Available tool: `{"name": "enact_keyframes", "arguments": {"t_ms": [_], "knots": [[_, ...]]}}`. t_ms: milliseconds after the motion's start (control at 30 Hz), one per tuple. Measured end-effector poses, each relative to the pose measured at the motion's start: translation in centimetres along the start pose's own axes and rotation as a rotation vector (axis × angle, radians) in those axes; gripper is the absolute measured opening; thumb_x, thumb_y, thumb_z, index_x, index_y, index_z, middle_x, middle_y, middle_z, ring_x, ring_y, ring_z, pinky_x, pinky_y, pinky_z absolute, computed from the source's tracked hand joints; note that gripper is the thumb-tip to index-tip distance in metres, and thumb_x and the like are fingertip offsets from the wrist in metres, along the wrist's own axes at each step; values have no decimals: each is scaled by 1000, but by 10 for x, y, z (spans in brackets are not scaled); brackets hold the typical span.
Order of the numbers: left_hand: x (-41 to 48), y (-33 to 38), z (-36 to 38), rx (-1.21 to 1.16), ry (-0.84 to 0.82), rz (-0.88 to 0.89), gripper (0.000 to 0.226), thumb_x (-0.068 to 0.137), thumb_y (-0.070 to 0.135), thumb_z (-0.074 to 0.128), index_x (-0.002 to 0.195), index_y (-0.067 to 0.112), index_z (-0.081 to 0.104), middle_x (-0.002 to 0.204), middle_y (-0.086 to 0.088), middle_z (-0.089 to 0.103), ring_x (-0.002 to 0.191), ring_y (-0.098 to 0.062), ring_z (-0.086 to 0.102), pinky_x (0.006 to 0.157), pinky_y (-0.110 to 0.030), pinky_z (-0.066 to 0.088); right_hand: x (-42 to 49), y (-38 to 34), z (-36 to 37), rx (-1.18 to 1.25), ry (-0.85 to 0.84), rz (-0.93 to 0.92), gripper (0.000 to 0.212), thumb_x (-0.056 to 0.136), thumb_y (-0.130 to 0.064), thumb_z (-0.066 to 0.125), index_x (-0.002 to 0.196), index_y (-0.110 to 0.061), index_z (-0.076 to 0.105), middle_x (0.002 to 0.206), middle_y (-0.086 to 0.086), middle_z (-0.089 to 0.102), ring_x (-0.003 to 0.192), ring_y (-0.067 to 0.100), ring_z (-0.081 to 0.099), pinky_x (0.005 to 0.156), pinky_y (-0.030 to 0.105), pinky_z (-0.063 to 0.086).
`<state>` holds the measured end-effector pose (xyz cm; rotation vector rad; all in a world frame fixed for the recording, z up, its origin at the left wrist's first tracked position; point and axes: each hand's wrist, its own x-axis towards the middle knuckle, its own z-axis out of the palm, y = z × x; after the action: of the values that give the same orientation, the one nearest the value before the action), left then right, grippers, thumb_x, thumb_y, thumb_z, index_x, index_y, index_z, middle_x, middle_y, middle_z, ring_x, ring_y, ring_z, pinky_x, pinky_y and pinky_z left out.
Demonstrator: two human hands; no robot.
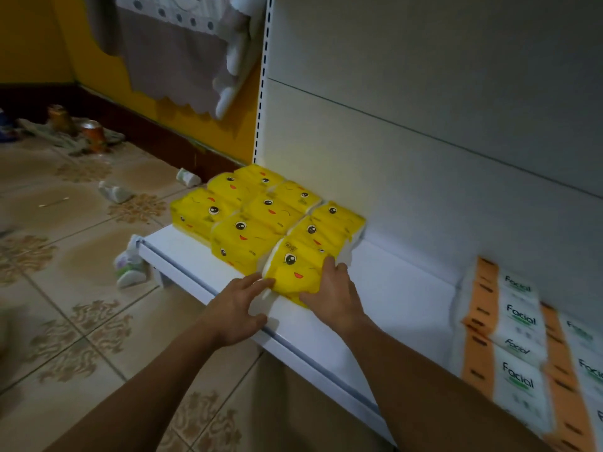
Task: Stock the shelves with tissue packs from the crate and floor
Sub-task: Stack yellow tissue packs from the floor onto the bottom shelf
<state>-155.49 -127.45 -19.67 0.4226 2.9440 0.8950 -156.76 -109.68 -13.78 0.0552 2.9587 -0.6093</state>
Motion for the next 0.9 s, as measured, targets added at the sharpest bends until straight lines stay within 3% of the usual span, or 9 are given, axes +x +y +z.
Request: {"name": "enact_keyframes", "arguments": {"t_ms": [133, 267, 367, 467, 600, 667, 800, 900], "knots": [[-12, -14, -9, -28, 8, -37, 96, 56, 61, 29, 145, 28, 19, 154, -4, 21, 138, -26, 25, 111, -32, 24, 5, -14, 13, 38, -32, 75, 64, 86, -34, 59, 135, -6, 28, 130, 20, 41, 120, 37, 45, 96, 40, 40], [-28, -25, -14, -56, -3, -97, 76, 76, 42, 50, 145, 30, 21, 154, -4, 19, 141, -23, 19, 114, -34, 20, 9, -17, 11, -160, 118, 78, 57, 87, -35, 54, 132, -7, 33, 135, 18, 36, 124, 34, 38, 96, 41, 39], [-47, -44, -23, -17, 37, -147, 69, 82, 38, 55, 144, 25, 28, 152, -7, 25, 139, -22, 26, 111, -32, 26, 10, -20, 11, -334, 253, -137, 62, 79, -36, 59, 132, -9, 39, 143, 19, 30, 130, 37, 30, 106, 48, 28], [-74, -67, -32, 9, 74, -235, 75, 69, 45, 40, 141, 23, 36, 148, -6, 34, 134, -22, 34, 106, -30, 31, 12, -40, 28, -335, 274, -438, 69, 64, -33, 55, 127, -4, 52, 140, 26, 41, 126, 43, 42, 106, 57, 29], [-116, -104, -43, 50, 154, -378, 54, 81, 38, 47, 134, 29, 46, 142, 1, 43, 130, -19, 39, 105, -29, 34, 3, -100, 65, -246, 125, -523, 74, 76, -38, 42, 144, -11, 32, 153, 14, 24, 140, 31, 23, 115, 42, 16], [-141, -122, -50, 71, 213, -439, 52, 82, 39, 44, 134, 29, 47, 143, 1, 43, 131, -19, 37, 107, -28, 31, 1, -136, 91, -186, 63, -526, 69, 86, -37, 48, 147, -14, 23, 155, 9, 19, 142, 26, 18, 115, 36, 13], [-201, -152, -55, 93, 314, -576, 75, 66, 50, 22, 131, 26, 51, 140, -4, 46, 129, -25, 40, 104, -33, 33, -19, -207, 153, 19, -80, -456, 73, 87, -28, 58, 147, -12, 20, 153, 9, 25, 140, 26, 23, 113, 34, 21], [-241, -177, -58, 120, 355, -717, 66, 68, 41, 34, 126, 20, 56, 134, -13, 51, 123, -33, 46, 98, -42, 38, -44, -250, 194, 116, -250, -389, 75, 85, -29, 62, 147, -13, 22, 148, 13, 33, 135, 30, 32, 107, 36, 30]]}}
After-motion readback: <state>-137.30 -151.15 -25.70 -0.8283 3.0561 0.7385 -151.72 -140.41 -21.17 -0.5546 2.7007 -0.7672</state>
